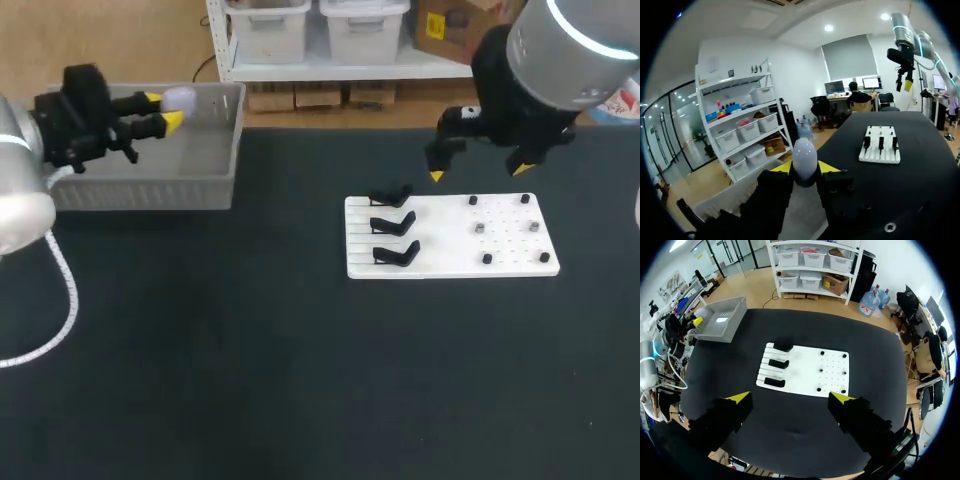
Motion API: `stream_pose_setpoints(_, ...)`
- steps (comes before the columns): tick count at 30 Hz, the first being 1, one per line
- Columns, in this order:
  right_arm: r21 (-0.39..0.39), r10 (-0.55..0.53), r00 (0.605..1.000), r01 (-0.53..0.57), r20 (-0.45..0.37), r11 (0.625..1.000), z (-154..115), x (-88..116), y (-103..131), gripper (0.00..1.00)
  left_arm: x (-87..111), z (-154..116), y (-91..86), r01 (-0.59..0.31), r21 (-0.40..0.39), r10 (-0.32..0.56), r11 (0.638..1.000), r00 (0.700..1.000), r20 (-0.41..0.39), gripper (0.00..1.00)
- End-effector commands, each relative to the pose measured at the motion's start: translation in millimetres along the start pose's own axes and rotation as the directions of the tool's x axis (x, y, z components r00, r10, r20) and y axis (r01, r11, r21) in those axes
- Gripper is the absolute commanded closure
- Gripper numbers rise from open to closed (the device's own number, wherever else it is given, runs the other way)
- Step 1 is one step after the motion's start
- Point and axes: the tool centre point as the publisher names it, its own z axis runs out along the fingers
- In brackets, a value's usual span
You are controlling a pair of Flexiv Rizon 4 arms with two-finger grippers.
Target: Pick up each earbud case from the left stands, insert the matching earbuds, close the lid, and place the case in the box.
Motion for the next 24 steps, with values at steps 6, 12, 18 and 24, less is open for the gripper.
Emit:
stream_pose_setpoints(6, 0.001, 0.002, 1.000, -0.002, 0.007, 1.000, 0.3, 1.7, -0.4, 0.00, 38.8, -1.7, 42.7, -0.012, -0.212, 0.000, 0.977, 0.998, -0.057, 1.00)
stream_pose_setpoints(12, 0.001, 0.002, 1.000, -0.002, 0.007, 1.000, 0.3, 1.7, -0.4, 0.00, 52.8, -2.5, 62.6, -0.005, -0.211, -0.015, 0.977, 0.996, -0.092, 0.00)
stream_pose_setpoints(18, 0.001, 0.002, 1.000, -0.002, 0.007, 1.000, 0.3, 1.7, -0.4, 0.00, 52.8, -2.5, 62.6, -0.005, -0.211, -0.015, 0.977, 0.996, -0.092, 0.00)
stream_pose_setpoints(24, 0.001, 0.002, 1.000, -0.002, 0.007, 1.000, 0.3, 1.7, -0.4, 0.00, 52.8, -2.5, 62.6, -0.005, -0.211, -0.015, 0.977, 0.996, -0.092, 0.00)
